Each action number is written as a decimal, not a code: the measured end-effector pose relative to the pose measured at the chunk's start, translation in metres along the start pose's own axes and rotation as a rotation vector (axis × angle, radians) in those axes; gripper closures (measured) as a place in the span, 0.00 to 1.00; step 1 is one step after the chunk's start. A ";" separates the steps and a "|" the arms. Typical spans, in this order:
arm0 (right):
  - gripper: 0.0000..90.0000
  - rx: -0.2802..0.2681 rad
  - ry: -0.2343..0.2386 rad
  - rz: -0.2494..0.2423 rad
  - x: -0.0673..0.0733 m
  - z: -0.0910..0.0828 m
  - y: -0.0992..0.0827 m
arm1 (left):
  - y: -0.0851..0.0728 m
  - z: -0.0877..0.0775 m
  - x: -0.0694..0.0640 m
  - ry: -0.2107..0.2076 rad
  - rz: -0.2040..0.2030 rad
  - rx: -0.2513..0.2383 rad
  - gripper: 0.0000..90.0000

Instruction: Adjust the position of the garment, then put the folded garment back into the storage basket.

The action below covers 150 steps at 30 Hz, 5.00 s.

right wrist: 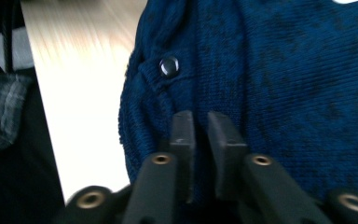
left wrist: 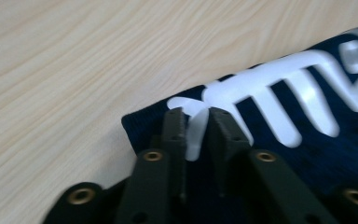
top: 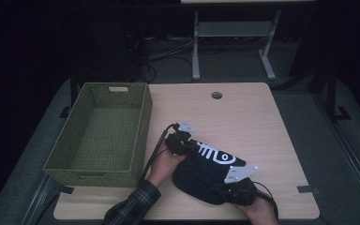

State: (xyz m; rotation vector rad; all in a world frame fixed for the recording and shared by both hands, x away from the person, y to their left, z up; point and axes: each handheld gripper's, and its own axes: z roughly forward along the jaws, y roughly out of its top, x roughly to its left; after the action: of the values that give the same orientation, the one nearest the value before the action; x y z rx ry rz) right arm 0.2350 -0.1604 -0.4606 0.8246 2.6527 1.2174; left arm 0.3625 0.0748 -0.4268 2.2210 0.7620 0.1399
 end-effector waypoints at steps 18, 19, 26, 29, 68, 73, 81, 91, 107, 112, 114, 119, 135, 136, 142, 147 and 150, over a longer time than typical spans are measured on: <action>0.23 -0.094 -0.291 0.136 -0.032 -0.057 -0.036 | -0.032 -0.015 -0.003 0.007 -0.077 0.008 0.33; 0.20 -0.087 -0.312 0.147 -0.035 -0.057 -0.039 | -0.033 -0.014 -0.003 0.011 -0.078 0.012 0.32; 0.10 -0.043 -0.395 0.200 -0.054 -0.057 -0.054 | -0.037 -0.004 -0.002 0.035 -0.066 0.059 0.21; 0.07 -0.034 -0.402 0.209 -0.059 -0.055 -0.056 | -0.040 0.001 -0.002 0.041 -0.059 0.077 0.20; 0.03 0.009 -0.405 0.261 -0.073 -0.046 -0.061 | -0.038 0.007 0.001 -0.120 -0.086 0.122 0.75; 0.03 0.009 -0.404 0.261 -0.073 -0.046 -0.061 | -0.038 0.007 0.000 -0.116 -0.081 0.125 0.75; 0.03 0.009 -0.404 0.262 -0.073 -0.046 -0.061 | -0.032 -0.001 -0.002 -0.116 -0.083 0.117 0.77; 0.03 0.010 -0.404 0.261 -0.073 -0.046 -0.061 | -0.013 -0.026 -0.008 -0.147 -0.096 0.083 0.78; 0.03 0.010 -0.404 0.259 -0.073 -0.047 -0.061 | 0.023 -0.069 -0.005 -0.130 -0.058 0.050 0.78; 0.03 0.009 -0.403 0.259 -0.073 -0.047 -0.061 | 0.027 -0.078 -0.003 -0.134 -0.057 0.045 0.78; 0.03 0.010 -0.403 0.260 -0.073 -0.047 -0.061 | 0.029 -0.082 -0.002 -0.130 -0.052 0.047 0.78; 0.03 0.009 -0.403 0.259 -0.073 -0.047 -0.061 | 0.034 -0.096 0.001 -0.131 -0.042 0.041 0.78; 0.03 0.009 -0.402 0.259 -0.073 -0.047 -0.061 | 0.046 -0.133 0.010 -0.097 -0.025 0.044 0.78; 0.03 0.009 -0.403 0.260 -0.073 -0.047 -0.061 | 0.047 -0.135 0.011 -0.094 -0.023 0.045 0.78; 0.03 0.010 -0.403 0.259 -0.073 -0.047 -0.061 | 0.049 -0.150 0.017 -0.081 -0.029 0.044 0.78; 0.03 0.009 -0.403 0.260 -0.073 -0.047 -0.061 | 0.052 -0.164 0.022 -0.075 -0.033 0.043 0.78; 0.03 0.009 -0.403 0.259 -0.073 -0.047 -0.061 | 0.053 -0.170 0.025 -0.070 -0.041 0.049 0.78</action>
State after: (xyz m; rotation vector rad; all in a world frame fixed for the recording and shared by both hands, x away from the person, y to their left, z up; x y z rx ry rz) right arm 0.2557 -0.2616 -0.4826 1.2925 2.2797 0.9588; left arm 0.3527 0.1693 -0.2736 2.2431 0.7796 0.0238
